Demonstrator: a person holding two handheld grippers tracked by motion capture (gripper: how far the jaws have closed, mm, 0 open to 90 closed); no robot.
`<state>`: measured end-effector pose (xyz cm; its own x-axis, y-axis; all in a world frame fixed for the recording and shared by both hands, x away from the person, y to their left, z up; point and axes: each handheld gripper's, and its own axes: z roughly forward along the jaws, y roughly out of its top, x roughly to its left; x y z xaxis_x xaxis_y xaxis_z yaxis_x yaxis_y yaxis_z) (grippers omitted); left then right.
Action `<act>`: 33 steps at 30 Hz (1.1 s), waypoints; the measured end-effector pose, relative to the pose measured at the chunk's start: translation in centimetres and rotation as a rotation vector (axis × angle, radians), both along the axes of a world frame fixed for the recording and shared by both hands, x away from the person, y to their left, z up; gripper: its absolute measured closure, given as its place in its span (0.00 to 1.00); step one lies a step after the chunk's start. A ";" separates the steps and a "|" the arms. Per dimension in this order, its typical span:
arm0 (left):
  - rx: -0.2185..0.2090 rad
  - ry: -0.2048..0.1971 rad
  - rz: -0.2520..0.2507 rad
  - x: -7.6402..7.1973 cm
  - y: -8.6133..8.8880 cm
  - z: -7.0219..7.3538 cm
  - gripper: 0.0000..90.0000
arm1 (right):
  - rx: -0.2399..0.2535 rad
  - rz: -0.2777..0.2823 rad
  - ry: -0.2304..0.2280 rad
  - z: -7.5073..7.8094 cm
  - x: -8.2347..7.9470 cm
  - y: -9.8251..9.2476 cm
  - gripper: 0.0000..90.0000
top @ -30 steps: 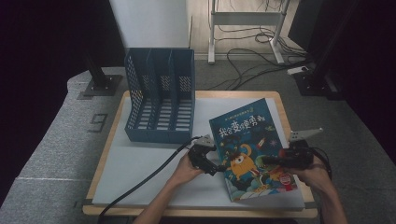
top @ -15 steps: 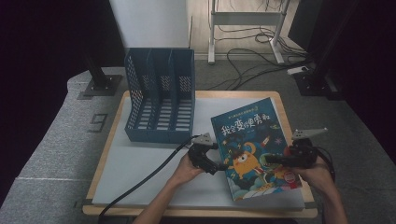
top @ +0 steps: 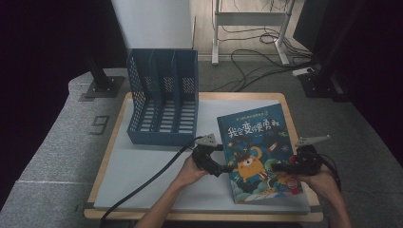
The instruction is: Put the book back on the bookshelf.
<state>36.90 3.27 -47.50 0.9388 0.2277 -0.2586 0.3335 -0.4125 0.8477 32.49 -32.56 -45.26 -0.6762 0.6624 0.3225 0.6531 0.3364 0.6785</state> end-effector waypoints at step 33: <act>0.162 -0.080 -0.005 -1.5 -1.4 1.5 0.47 | -0.119 -0.023 -0.011 -1.1 -0.5 0.8 0.31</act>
